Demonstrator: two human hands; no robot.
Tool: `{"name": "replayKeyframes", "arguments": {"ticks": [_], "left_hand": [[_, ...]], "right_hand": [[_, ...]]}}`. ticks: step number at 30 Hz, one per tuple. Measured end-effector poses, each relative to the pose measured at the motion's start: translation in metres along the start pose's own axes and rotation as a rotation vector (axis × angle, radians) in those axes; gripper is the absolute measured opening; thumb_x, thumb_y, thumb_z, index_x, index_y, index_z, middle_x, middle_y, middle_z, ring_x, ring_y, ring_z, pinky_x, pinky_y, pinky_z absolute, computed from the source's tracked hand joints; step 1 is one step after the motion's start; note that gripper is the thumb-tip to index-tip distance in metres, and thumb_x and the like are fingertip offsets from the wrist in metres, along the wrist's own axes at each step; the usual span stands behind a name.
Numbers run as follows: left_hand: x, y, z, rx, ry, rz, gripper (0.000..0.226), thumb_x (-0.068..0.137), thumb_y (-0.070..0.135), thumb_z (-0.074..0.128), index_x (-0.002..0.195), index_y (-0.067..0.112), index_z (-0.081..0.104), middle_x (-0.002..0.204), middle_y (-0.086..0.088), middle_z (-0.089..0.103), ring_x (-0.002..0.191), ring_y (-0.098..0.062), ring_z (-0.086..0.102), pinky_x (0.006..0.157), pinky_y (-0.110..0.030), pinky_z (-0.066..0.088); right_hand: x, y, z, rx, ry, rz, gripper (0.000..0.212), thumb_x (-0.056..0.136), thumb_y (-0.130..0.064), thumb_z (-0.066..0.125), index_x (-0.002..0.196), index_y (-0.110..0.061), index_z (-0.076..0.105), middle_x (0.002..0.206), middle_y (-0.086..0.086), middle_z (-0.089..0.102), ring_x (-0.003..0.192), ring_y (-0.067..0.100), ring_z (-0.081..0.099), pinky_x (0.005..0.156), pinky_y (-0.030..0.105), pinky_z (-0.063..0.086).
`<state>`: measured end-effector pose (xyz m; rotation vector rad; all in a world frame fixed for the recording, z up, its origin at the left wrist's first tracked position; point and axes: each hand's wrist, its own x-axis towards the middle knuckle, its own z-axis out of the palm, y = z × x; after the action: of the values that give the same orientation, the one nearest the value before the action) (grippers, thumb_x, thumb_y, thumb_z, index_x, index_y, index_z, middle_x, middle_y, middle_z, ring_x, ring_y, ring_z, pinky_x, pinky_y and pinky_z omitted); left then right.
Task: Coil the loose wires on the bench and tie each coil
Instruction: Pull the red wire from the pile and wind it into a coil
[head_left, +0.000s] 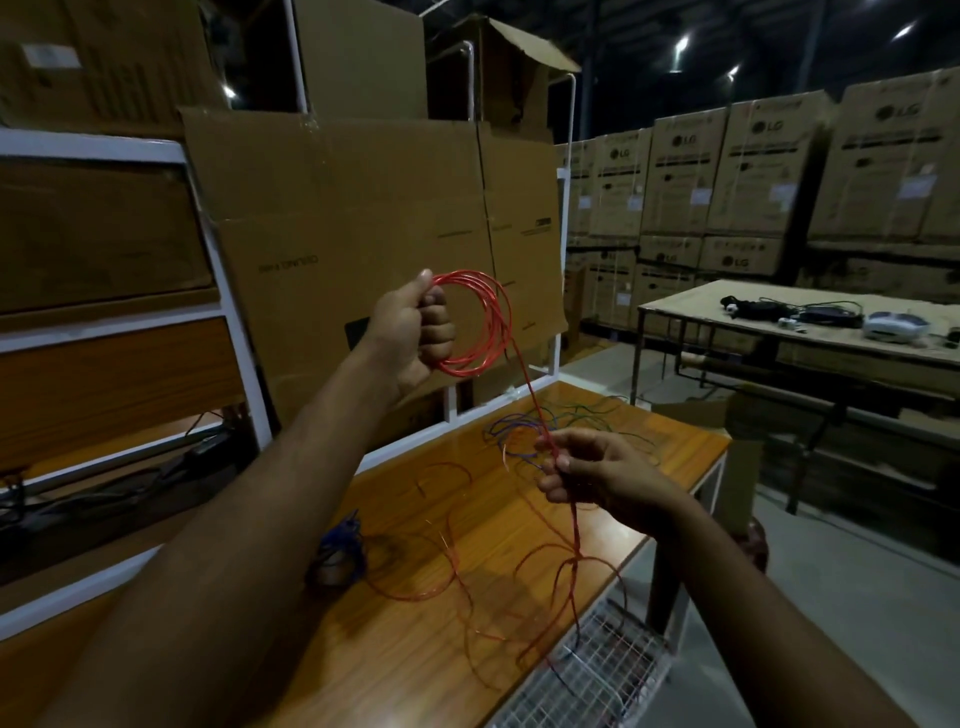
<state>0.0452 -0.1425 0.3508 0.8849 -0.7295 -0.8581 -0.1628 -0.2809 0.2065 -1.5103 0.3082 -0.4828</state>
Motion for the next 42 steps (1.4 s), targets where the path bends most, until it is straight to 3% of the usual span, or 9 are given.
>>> {"name": "replayKeyframes", "arguments": {"ticks": [3, 11, 15, 19, 26, 30, 35, 39, 42], "left_hand": [[-0.002, -0.005, 0.002, 0.017, -0.004, -0.01, 0.041, 0.107, 0.036, 0.035, 0.068, 0.022, 0.04, 0.054, 0.008, 0.023, 0.041, -0.006, 0.019, 0.036, -0.019, 0.015], [-0.006, -0.036, 0.022, 0.079, -0.069, -0.089, 0.043, 0.107, 0.036, 0.035, 0.067, 0.021, 0.04, 0.052, 0.008, 0.026, 0.04, -0.006, 0.021, 0.035, -0.018, 0.016], [-0.002, -0.058, 0.044, 0.04, -0.118, -0.116, 0.043, 0.107, 0.035, 0.032, 0.067, 0.021, 0.037, 0.048, 0.01, 0.024, 0.037, -0.004, 0.018, 0.037, -0.019, 0.011], [0.004, -0.075, 0.069, 0.017, -0.193, -0.15, 0.043, 0.108, 0.036, 0.031, 0.067, 0.022, 0.035, 0.047, 0.01, 0.023, 0.036, -0.004, 0.017, 0.036, -0.017, 0.011], [0.005, -0.119, 0.136, 0.002, -0.349, -0.221, 0.043, 0.108, 0.036, 0.029, 0.067, 0.022, 0.033, 0.047, 0.01, 0.023, 0.035, -0.004, 0.017, 0.036, -0.017, 0.01], [0.003, -0.144, 0.178, -0.073, -0.417, -0.272, 0.043, 0.107, 0.038, 0.029, 0.067, 0.023, 0.031, 0.045, 0.01, 0.021, 0.033, -0.003, 0.016, 0.032, -0.016, 0.011], [-0.001, -0.158, 0.194, -0.093, -0.438, -0.266, 0.043, 0.107, 0.038, 0.028, 0.067, 0.023, 0.031, 0.046, 0.01, 0.021, 0.034, -0.003, 0.017, 0.033, -0.018, 0.012], [-0.006, -0.157, 0.171, -0.068, -0.364, -0.244, 0.042, 0.107, 0.038, 0.03, 0.068, 0.023, 0.033, 0.047, 0.01, 0.022, 0.035, -0.003, 0.018, 0.031, -0.017, 0.015], [-0.014, -0.153, 0.134, -0.024, -0.272, -0.207, 0.042, 0.107, 0.039, 0.03, 0.068, 0.023, 0.033, 0.046, 0.011, 0.022, 0.035, -0.003, 0.017, 0.033, -0.016, 0.012]], "right_hand": [[-0.006, -0.001, -0.002, -0.096, 0.004, 0.022, 0.022, 0.104, -0.008, 0.042, 0.113, -0.008, 0.063, 0.074, 0.003, 0.059, 0.054, 0.014, 0.055, 0.046, 0.023, 0.044], [-0.039, -0.003, -0.048, -0.508, -0.284, 0.514, 0.025, 0.103, -0.019, 0.047, 0.111, -0.004, 0.066, 0.056, -0.001, 0.046, 0.041, 0.011, 0.038, 0.039, 0.023, 0.032], [-0.061, -0.01, -0.065, -0.62, -0.188, 0.559, 0.026, 0.103, -0.012, 0.047, 0.108, 0.0, 0.07, 0.053, -0.006, 0.05, 0.041, 0.006, 0.043, 0.041, 0.018, 0.035], [-0.089, -0.008, -0.092, -0.603, -0.038, 0.539, 0.025, 0.102, -0.013, 0.049, 0.105, -0.009, 0.074, 0.081, 0.013, 0.056, 0.057, 0.015, 0.044, 0.052, 0.025, 0.037], [-0.161, -0.015, -0.132, -0.655, 0.183, 0.71, 0.017, 0.099, -0.021, 0.056, 0.103, -0.019, 0.072, 0.072, 0.003, 0.05, 0.054, 0.012, 0.041, 0.052, 0.026, 0.034], [-0.202, -0.014, -0.138, -0.485, 0.321, 0.561, 0.022, 0.104, -0.021, 0.049, 0.108, -0.01, 0.067, 0.064, 0.004, 0.048, 0.05, 0.013, 0.045, 0.044, 0.023, 0.041], [-0.219, 0.002, -0.137, -0.428, 0.425, 0.336, 0.026, 0.103, -0.031, 0.05, 0.11, -0.01, 0.064, 0.076, 0.011, 0.071, 0.072, 0.026, 0.071, 0.067, 0.038, 0.056], [-0.197, 0.018, -0.123, -0.468, 0.42, 0.244, 0.02, 0.101, -0.02, 0.053, 0.104, -0.015, 0.072, 0.096, 0.007, 0.074, 0.082, 0.015, 0.07, 0.073, 0.03, 0.054], [-0.173, 0.037, -0.107, -0.45, 0.389, 0.19, 0.016, 0.098, -0.016, 0.06, 0.105, -0.011, 0.074, 0.097, 0.007, 0.075, 0.086, 0.017, 0.072, 0.073, 0.025, 0.058]]}}
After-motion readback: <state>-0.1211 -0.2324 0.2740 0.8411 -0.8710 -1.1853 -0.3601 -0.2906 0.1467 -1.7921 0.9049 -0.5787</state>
